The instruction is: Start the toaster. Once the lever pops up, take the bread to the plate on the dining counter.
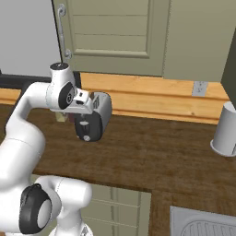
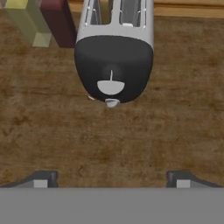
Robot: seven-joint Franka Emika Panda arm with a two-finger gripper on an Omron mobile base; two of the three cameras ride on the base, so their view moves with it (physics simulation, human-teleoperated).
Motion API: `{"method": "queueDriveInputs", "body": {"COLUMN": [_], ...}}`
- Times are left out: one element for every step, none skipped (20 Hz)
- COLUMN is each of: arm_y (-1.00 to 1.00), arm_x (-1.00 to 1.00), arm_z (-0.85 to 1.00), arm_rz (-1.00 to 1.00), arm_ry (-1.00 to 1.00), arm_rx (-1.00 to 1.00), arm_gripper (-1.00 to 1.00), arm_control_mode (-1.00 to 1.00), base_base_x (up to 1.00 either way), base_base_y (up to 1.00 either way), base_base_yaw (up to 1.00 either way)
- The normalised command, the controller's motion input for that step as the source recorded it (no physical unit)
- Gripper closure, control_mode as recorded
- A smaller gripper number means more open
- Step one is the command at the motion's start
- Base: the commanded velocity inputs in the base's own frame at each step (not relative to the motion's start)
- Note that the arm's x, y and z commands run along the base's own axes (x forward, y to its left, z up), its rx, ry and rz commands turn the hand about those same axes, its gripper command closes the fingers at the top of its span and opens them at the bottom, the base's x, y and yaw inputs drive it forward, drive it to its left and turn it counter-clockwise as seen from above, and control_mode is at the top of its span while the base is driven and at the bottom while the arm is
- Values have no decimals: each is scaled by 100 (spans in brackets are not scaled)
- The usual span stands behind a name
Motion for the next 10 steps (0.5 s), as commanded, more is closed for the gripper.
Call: {"method": "queueDriveInputs", "body": {"arm_y": [29,24,20,13,10,9,9,4,1,0], "arm_x": [22,22,22,25,26,28,29,32,35,35], "arm_z": [-17,-14,-13,-11,-9,-8,-7,-6,-8,-7], "arm_rz": [-6,-5,-5,-5,-5,-5,-5,-3,-2,-2], "arm_ry": [0,0,0,0,0,0,0,0,0,0], "arm_rx": [0,0,0,0,0,0,0,0,0,0], "arm_gripper": [-100,-100,-100,-100,-100,100,100,100,100,100], "arm_control_mode": [-100,-100,-100,-100,-100,-100,-100,-100,-100,-100], "base_base_x": [0,0,0,0,0,0,0,0,0,0], "base_base_y": [0,0,0,0,0,0,0,0,0,0], "base_base_yaw": [0,0,0,0,0,0,0,0,0,0]}}
